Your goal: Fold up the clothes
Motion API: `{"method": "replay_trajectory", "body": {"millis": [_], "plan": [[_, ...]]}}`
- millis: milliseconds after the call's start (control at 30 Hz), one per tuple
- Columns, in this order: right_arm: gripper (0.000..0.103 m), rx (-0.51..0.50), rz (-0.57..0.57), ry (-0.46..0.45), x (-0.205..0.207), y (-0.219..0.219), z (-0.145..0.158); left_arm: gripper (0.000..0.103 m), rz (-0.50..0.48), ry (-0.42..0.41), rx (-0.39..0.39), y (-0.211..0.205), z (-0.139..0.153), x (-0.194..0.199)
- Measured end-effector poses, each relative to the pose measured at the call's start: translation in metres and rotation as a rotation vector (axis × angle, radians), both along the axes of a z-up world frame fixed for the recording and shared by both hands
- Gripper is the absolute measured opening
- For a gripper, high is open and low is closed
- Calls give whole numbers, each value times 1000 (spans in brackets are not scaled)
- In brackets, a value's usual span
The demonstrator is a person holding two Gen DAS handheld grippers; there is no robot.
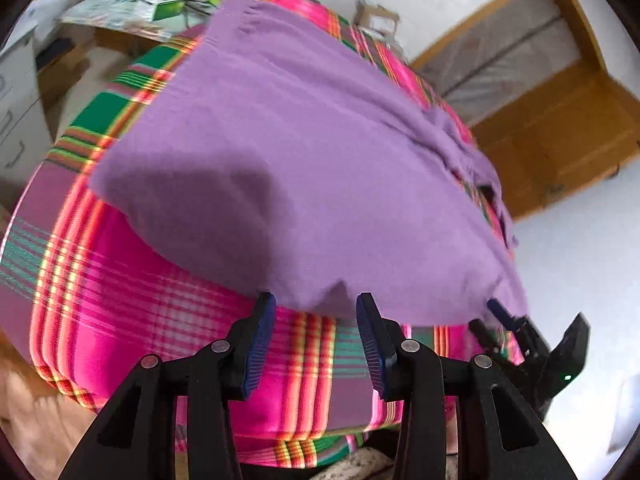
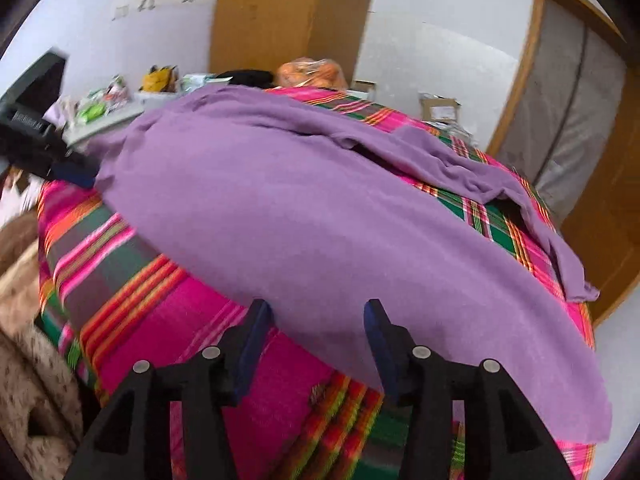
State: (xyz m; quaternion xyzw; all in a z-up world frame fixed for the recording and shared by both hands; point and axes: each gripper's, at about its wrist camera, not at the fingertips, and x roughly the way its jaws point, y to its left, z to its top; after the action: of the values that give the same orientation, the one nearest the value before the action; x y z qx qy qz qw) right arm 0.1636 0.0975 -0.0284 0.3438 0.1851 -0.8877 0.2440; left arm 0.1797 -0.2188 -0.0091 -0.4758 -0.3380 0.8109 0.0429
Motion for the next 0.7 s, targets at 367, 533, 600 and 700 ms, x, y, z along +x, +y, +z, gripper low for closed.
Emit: {"method": "replay_trajectory", "body": {"millis": [367, 533, 600, 700], "plan": [[3, 40, 15, -27, 13, -23, 9, 44, 65, 15, 88, -19, -6, 3], [2, -7, 38, -108, 32, -16, 17, 44, 109, 15, 83, -33, -4, 9], [2, -8, 42, -122, 40, -16, 19, 44, 127, 12, 104, -40, -5, 9], [2, -2, 37, -128, 42, -19, 17, 44, 148, 8, 121, -45, -7, 9]]}}
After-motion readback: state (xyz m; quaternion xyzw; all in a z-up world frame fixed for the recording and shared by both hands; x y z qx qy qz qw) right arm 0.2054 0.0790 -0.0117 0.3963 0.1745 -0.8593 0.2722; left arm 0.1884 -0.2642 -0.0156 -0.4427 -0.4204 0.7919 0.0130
